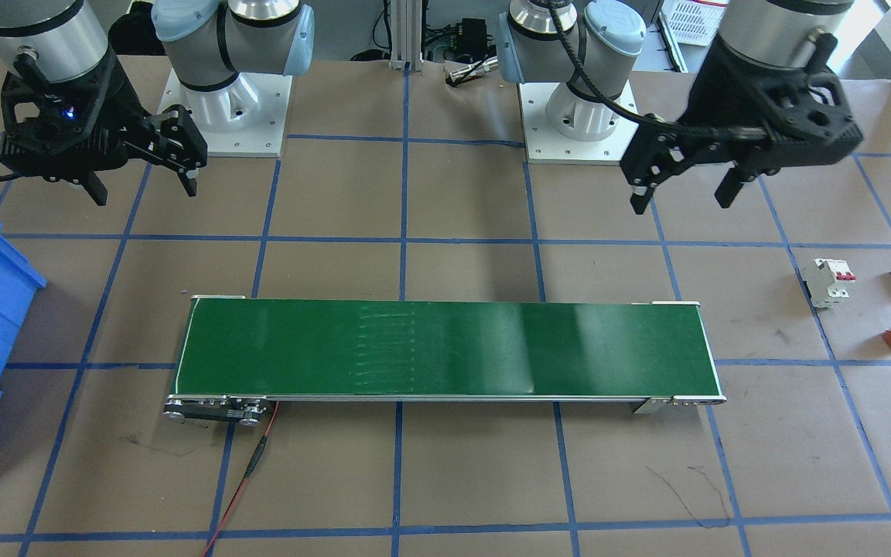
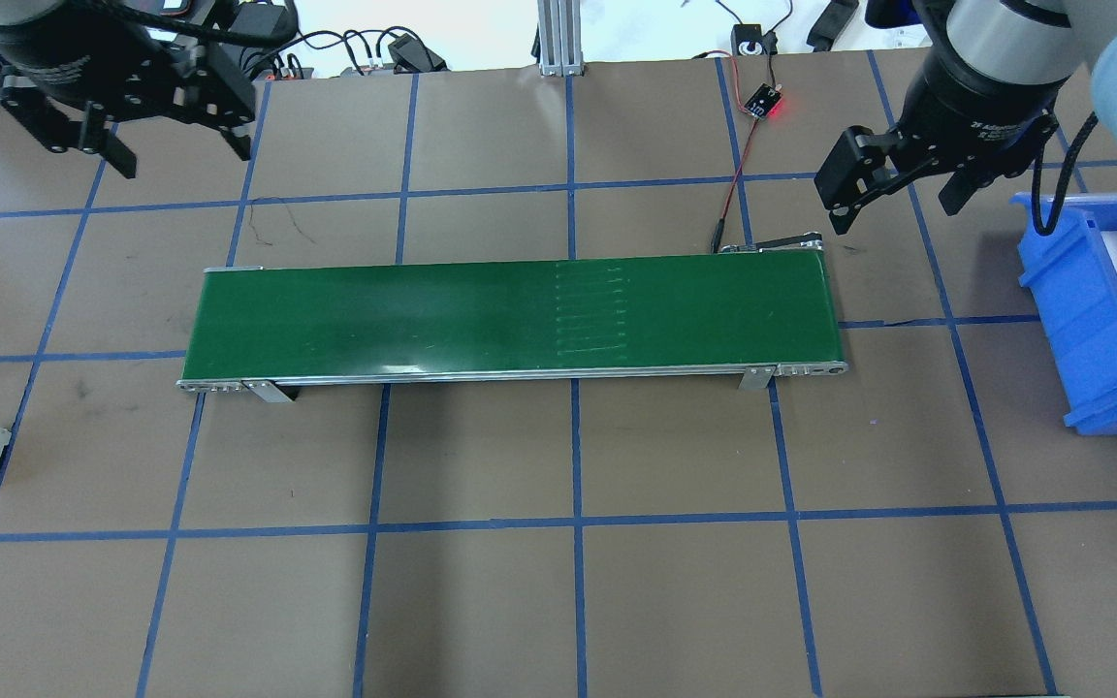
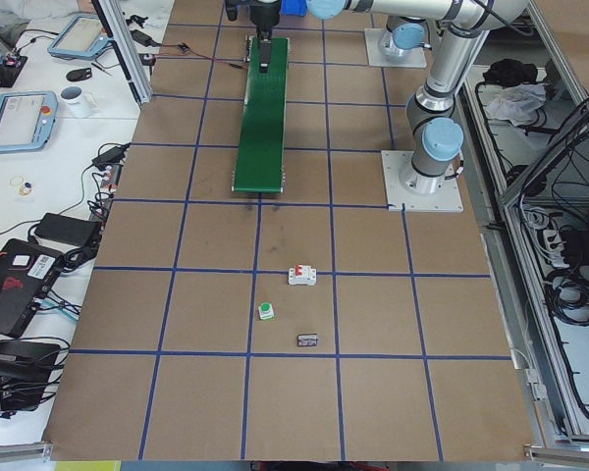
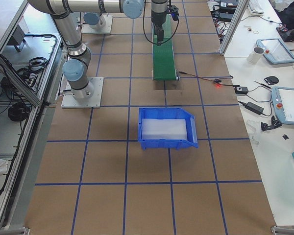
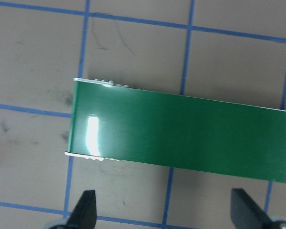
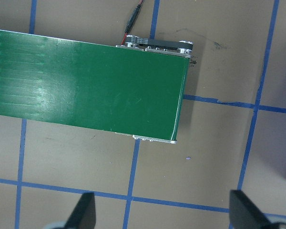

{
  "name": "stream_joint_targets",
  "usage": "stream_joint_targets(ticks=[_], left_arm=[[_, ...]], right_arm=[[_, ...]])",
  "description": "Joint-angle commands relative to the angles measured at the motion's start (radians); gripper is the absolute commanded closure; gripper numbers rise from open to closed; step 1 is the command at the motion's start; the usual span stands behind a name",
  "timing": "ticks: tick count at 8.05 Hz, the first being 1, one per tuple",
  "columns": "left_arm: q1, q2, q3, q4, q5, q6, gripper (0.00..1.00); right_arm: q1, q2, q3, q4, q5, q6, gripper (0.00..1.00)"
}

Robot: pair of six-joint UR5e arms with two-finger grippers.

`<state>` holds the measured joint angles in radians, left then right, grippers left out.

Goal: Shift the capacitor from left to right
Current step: 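Lower the left gripper over the brown capacitor beside the conveyor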

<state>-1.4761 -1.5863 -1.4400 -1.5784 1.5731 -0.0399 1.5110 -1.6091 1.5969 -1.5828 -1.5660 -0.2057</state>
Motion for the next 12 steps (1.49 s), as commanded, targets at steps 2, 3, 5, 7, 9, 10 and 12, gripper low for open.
stream_joint_targets(ticks=[2,3,5,7,9,10,12], left_arm=[[0.369,-0.029,0.000,0.011,0.001,0.215,0.00],[0.457,-0.049,0.000,0.014,0.002,0.300,0.00],[0.651,-0.139,0.000,0.057,0.007,0.527,0.00],[0.846,-0.223,-0.002,0.198,0.002,0.735,0.00],[0.896,-0.352,-0.011,0.319,-0.001,0.880,0.00],[0.919,-0.412,-0.011,0.349,-0.001,0.929,0.00],[0.938,-0.477,-0.011,0.370,-0.004,0.972,0.00]], right_arm=[[0.000,0.001,0.002,-0.003,0.021,-0.004,0.00],[0.001,0.011,0.002,-0.003,0.015,0.014,0.00],[0.001,0.050,0.005,-0.028,0.040,0.015,0.00],[0.001,0.122,0.006,-0.092,0.091,0.015,0.00],[0.001,0.176,0.006,-0.106,0.096,0.035,0.00],[0.003,0.196,0.008,-0.108,0.099,0.081,0.00],[0.005,0.245,0.043,-0.158,0.196,0.172,0.00]])
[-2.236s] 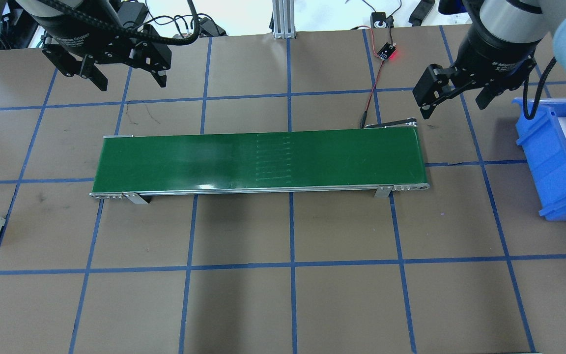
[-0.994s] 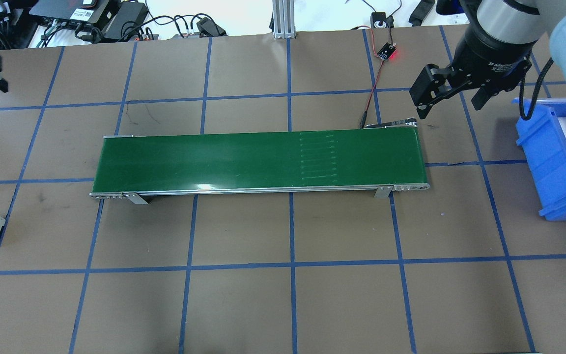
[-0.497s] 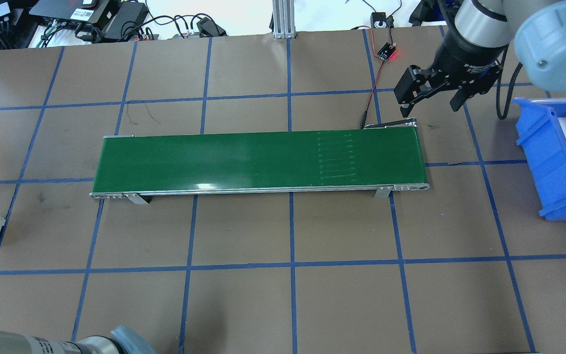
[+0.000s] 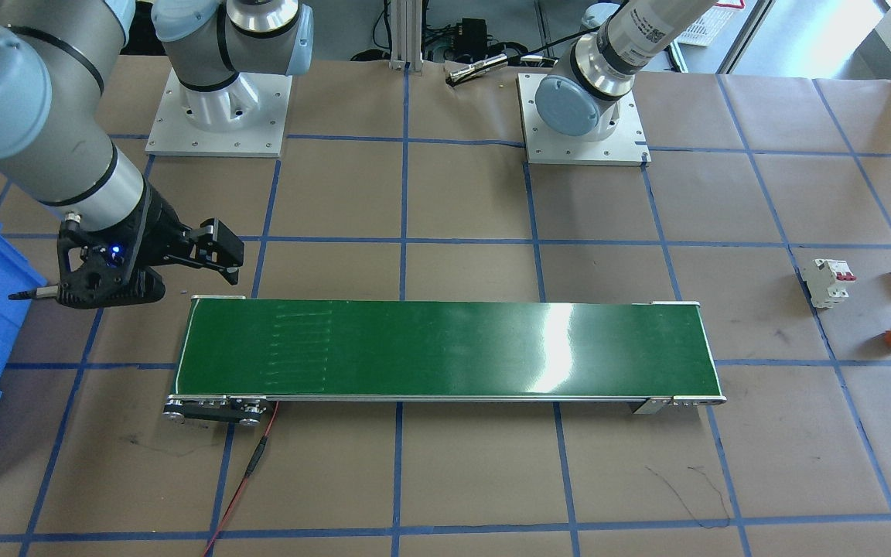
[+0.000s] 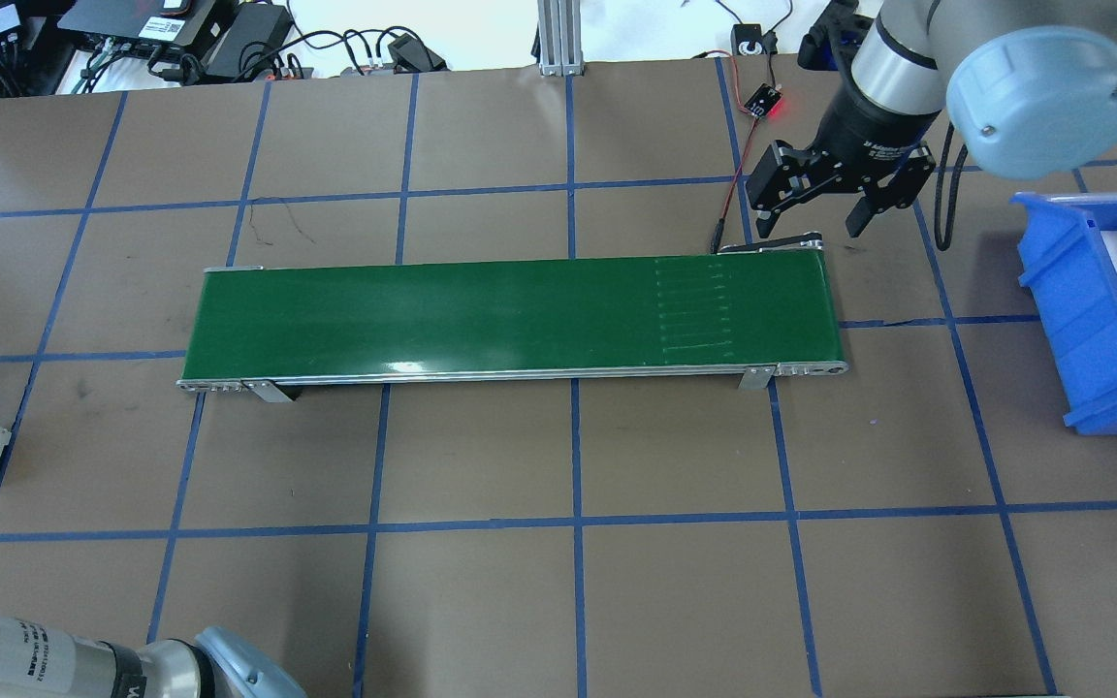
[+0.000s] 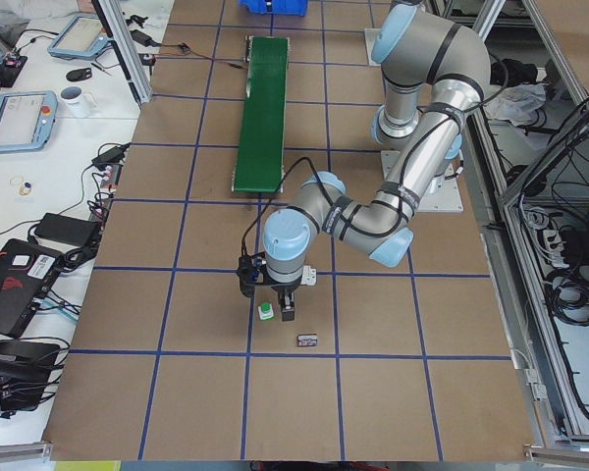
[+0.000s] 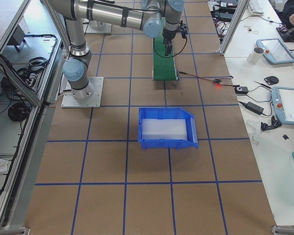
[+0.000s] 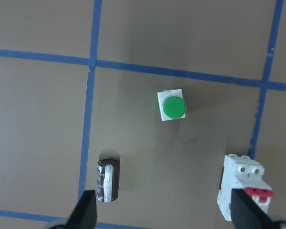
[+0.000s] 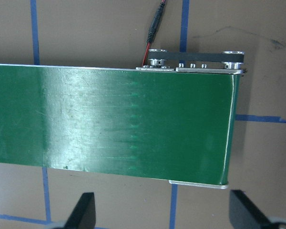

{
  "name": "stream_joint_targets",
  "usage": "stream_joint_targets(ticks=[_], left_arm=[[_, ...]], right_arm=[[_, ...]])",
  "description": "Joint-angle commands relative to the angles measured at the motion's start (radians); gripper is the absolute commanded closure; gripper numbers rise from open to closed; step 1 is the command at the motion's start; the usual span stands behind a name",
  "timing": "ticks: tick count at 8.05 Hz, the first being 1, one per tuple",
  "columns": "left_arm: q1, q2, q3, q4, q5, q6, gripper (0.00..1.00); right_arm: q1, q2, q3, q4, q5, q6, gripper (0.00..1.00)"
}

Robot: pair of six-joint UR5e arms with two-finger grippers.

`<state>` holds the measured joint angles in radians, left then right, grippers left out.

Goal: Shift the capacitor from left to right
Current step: 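Lower the left gripper over the brown capacitor beside the conveyor, then grasp the brown capacitor with the left gripper and lift it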

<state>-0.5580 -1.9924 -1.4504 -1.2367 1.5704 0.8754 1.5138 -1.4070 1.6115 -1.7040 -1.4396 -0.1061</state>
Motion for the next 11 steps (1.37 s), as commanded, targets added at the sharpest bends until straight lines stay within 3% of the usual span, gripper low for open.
stream_joint_targets(ticks=[1,5,8,9,11], left_arm=[[0.024,-0.101,-0.001,0.031,0.000,0.059,0.00],[0.089,-0.215,-0.011,0.145,0.008,0.059,0.00],[0.089,-0.221,-0.080,0.252,0.013,0.053,0.00],[0.089,-0.220,-0.082,0.250,0.014,0.053,0.08],[0.089,-0.221,-0.082,0.252,0.017,0.057,0.22]], right_arm=[[0.003,0.065,0.051,-0.089,0.071,0.074,0.00],[0.005,0.128,0.065,-0.114,0.073,0.078,0.00],[0.005,0.163,0.065,-0.163,0.094,0.080,0.00],[0.005,0.168,0.065,-0.163,0.141,0.078,0.00],[0.005,0.177,0.065,-0.163,0.130,0.077,0.00]])
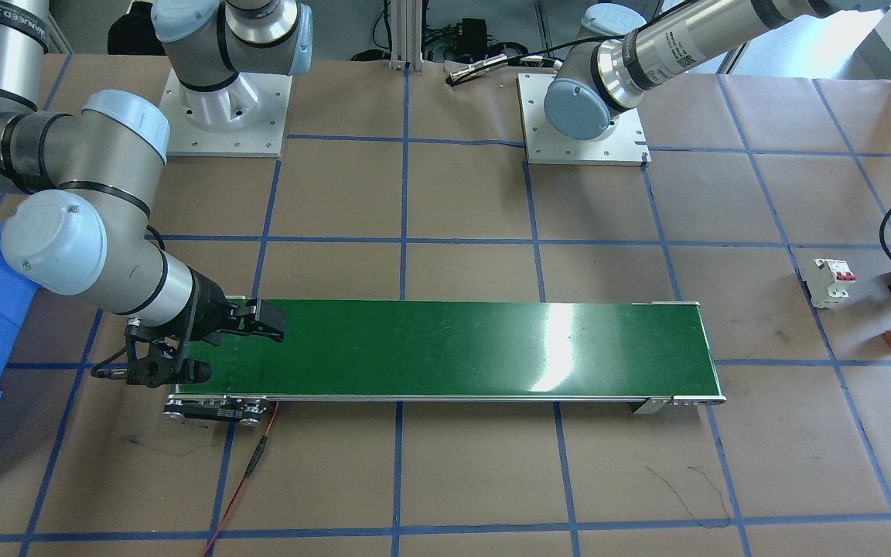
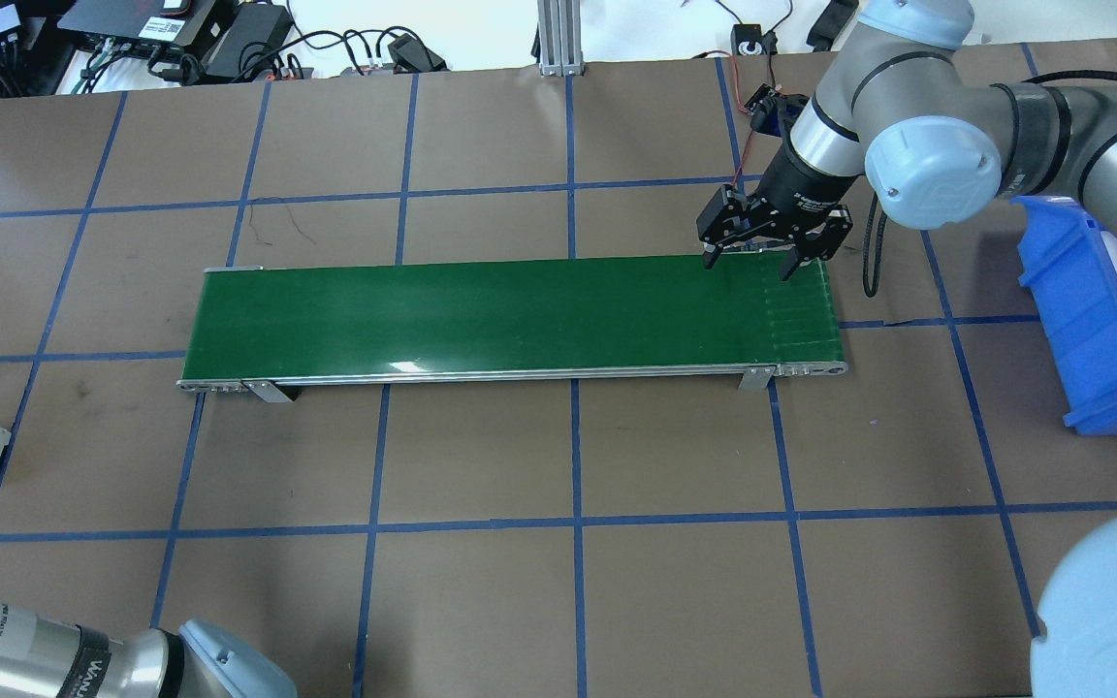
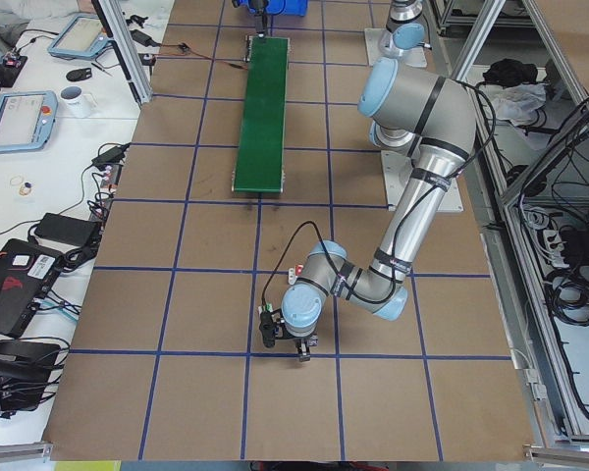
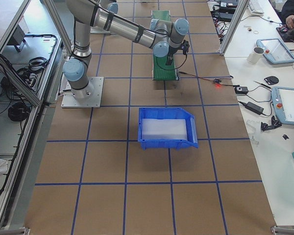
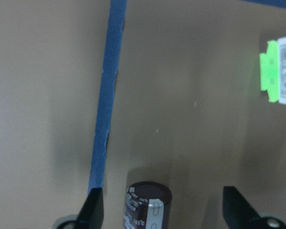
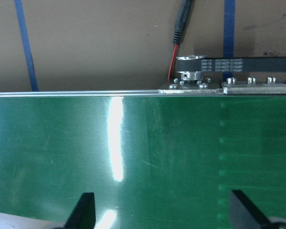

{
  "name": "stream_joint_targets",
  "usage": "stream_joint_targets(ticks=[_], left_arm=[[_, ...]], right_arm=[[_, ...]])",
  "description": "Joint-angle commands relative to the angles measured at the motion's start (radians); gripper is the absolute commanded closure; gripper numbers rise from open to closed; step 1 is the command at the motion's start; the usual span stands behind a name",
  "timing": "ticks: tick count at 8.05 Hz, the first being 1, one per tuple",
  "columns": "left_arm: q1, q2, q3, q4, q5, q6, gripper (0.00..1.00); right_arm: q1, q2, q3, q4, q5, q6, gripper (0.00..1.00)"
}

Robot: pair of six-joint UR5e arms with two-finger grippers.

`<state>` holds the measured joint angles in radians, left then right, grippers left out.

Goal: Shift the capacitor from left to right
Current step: 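Grasp the brown capacitor with the left gripper and lift it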

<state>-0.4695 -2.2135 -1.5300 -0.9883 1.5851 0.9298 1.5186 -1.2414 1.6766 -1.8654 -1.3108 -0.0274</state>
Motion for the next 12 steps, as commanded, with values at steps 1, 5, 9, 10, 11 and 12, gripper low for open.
stream_joint_targets(ticks=[1,5,9,10,11,12], left_arm=[[0.000,-0.002,-0.002,0.002,0.047,0.003,0.34],[0.000,0.008,-0.004,-0.009,0.112,-0.020,0.78],[-0.037,0.226,0.013,-0.134,0.139,-0.075,0.95],[-0.120,0.312,0.014,-0.180,0.141,-0.075,0.98],[-0.206,0.383,0.014,-0.234,0.141,-0.086,1.00],[-0.277,0.441,0.014,-0.312,0.141,-0.159,1.00]], right_arm=[[0.000,0.014,0.000,-0.011,-0.005,-0.002,0.00],[-0.002,-0.003,-0.003,-0.015,-0.007,-0.002,0.00],[-0.003,-0.006,-0.003,-0.014,-0.010,0.003,0.00],[-0.003,-0.012,-0.003,-0.012,-0.010,0.001,0.00],[-0.003,-0.013,-0.003,-0.005,-0.010,0.000,0.00],[-0.003,-0.026,-0.003,0.006,-0.010,0.000,0.00]])
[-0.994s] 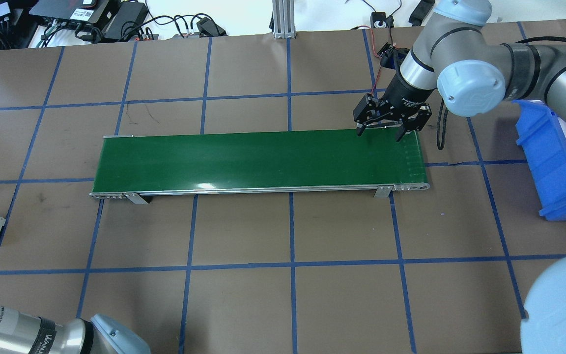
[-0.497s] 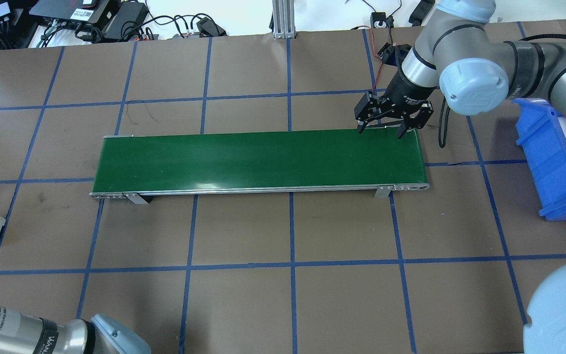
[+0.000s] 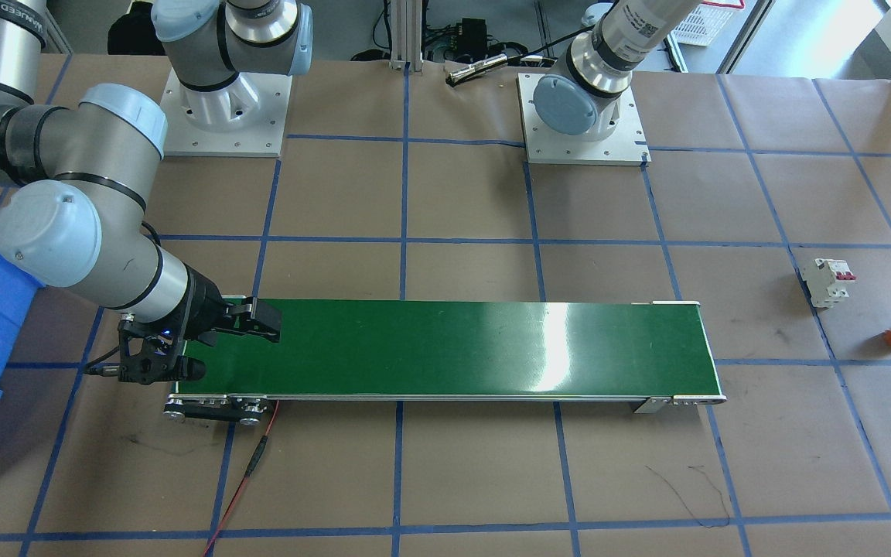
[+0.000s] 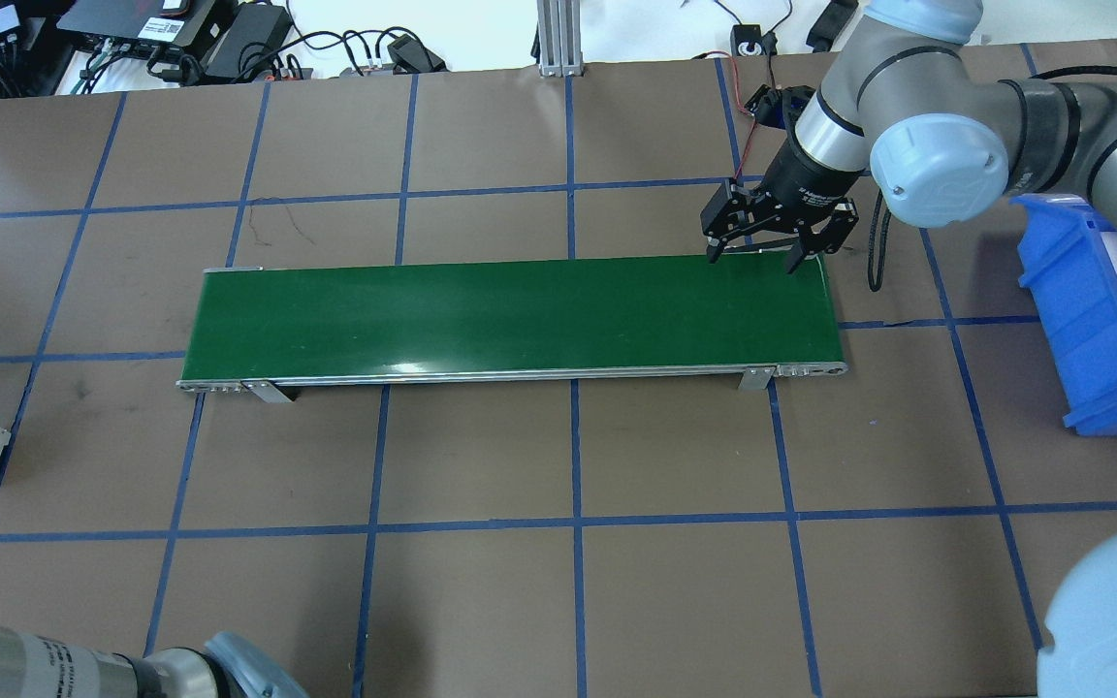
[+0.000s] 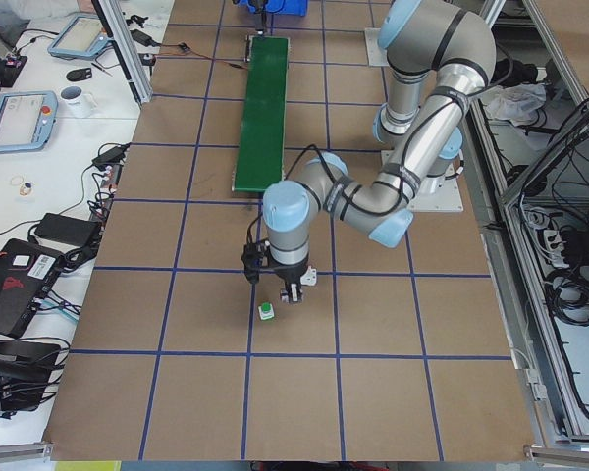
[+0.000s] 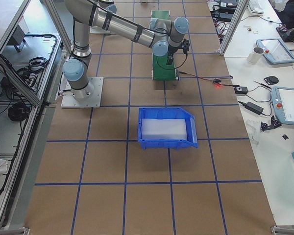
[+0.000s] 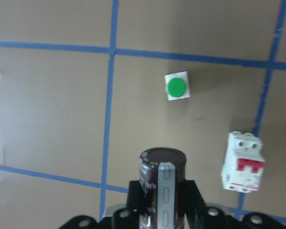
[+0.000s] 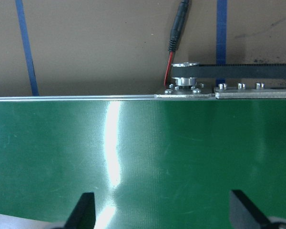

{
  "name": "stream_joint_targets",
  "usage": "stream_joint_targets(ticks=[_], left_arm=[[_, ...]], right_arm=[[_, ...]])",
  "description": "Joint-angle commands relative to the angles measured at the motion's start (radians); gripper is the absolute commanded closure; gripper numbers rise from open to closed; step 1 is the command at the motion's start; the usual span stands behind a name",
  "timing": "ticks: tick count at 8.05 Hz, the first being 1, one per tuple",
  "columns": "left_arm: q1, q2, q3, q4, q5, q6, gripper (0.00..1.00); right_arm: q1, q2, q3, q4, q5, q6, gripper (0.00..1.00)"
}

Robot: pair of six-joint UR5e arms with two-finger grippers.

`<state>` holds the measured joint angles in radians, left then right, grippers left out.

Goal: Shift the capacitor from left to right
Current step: 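Carry the capacitor over the near end of the green conveyor with the left gripper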

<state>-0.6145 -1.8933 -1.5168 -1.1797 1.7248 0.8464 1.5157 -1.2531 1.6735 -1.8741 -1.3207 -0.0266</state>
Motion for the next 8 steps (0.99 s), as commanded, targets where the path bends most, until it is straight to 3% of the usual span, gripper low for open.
stream_joint_targets(ticks=[1,4,8], left_arm=[[-0.219,0.160,-0.005,-0.191,-0.007,-0.181,1.00],[-0.485,0.137,-0.011,-0.201,-0.100,-0.384,1.00],[-0.657,0.010,-0.039,-0.164,-0.105,-0.532,1.00]], right_arm=[[0.000,-0.028,0.000,0.001,0.001,0.002,0.00],[-0.002,-0.046,-0.012,-0.002,-0.081,0.002,0.00],[0.000,-0.045,-0.003,0.007,-0.071,0.020,0.00]])
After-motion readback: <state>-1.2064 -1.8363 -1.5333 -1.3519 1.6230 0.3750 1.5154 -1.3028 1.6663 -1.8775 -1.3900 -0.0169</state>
